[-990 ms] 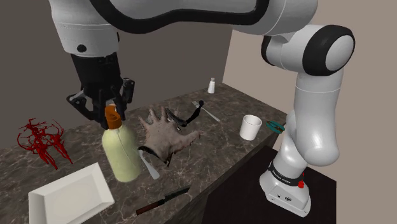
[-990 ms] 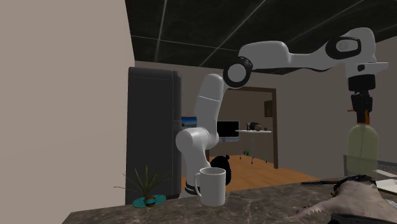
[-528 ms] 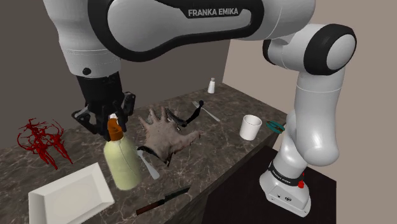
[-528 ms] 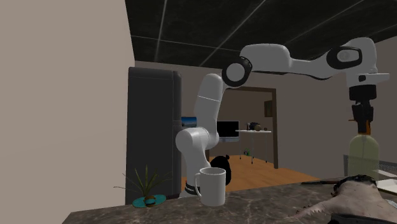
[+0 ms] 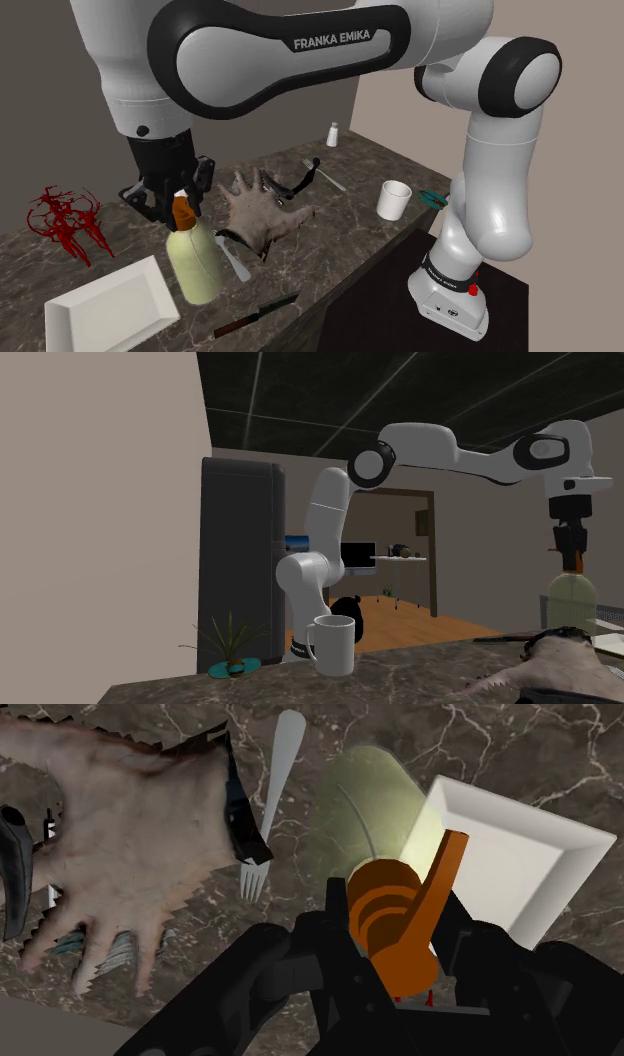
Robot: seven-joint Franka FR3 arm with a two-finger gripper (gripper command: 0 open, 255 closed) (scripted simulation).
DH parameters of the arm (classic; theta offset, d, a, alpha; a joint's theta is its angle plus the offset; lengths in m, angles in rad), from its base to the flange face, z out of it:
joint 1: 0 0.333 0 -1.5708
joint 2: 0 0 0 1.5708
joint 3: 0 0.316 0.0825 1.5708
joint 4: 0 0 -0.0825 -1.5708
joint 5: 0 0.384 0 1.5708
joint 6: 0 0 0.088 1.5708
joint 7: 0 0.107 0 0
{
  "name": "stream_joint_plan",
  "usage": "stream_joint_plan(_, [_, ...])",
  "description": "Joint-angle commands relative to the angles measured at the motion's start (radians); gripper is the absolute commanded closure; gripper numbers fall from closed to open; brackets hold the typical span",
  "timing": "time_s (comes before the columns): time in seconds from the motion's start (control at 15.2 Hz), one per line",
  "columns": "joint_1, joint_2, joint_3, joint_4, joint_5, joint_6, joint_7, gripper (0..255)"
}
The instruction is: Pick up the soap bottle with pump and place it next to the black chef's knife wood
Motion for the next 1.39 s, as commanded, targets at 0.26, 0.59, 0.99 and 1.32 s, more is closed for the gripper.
stream_joint_plan(0.26, [0.000,0.000,0.000,0.000,0.000,0.001,0.000,0])
stream_joint_plan(0.59, [0.004,0.003,0.001,0.038,-0.001,-0.034,-0.001,0])
stream_joint_plan(0.99, [0.019,0.022,0.004,0.158,-0.009,-0.137,0.000,0])
stream_joint_plan(1.32, [0.019,0.022,0.004,0.158,-0.009,-0.137,0.000,0])
